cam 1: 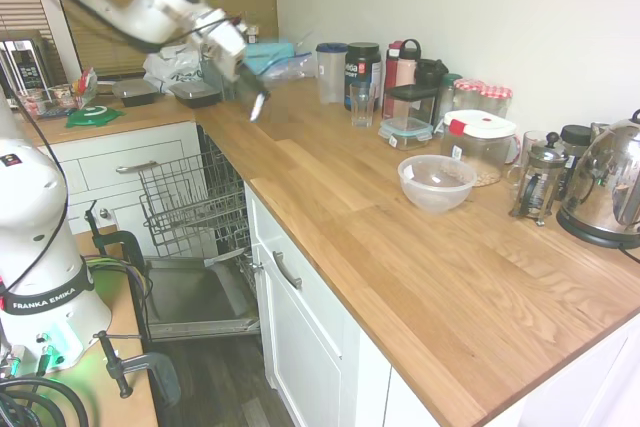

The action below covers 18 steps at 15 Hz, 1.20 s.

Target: Put the fork in the dishwasher

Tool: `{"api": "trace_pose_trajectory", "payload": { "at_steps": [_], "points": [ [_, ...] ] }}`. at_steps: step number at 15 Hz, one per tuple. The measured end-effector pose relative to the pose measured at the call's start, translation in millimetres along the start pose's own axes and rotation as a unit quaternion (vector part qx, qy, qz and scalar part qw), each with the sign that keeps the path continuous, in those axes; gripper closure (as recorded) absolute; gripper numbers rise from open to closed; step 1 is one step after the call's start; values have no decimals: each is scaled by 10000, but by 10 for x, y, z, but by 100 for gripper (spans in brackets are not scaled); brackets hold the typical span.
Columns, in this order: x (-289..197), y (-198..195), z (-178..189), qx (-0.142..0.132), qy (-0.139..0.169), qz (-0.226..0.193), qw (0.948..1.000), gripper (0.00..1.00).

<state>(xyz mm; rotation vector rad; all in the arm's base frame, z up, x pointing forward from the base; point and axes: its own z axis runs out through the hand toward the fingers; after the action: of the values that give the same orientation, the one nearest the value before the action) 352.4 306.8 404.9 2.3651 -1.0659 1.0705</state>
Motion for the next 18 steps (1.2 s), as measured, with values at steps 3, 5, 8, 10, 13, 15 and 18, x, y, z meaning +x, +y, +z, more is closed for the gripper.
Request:
{"api": "trace_pose_trajectory", "payload": {
  "at_steps": [3, 5, 8, 10, 13, 15, 18],
  "points": [
    [-1516, 768, -349, 201, 172, -375, 9989, 100],
    [-1859, 816, -455, 303, 179, -573, 9977, 100],
    [-1835, 253, -257, 239, 61, -635, 9977, 100],
    [-1873, -157, -12, 0, -117, -677, 9976, 100],
    [-2463, -391, 202, -173, -162, -1043, 9943, 100],
    [-2927, -488, 218, -230, -136, -1218, 9922, 0],
    [-3117, -695, 191, -262, -145, -1205, 9923, 0]
  ]
}}
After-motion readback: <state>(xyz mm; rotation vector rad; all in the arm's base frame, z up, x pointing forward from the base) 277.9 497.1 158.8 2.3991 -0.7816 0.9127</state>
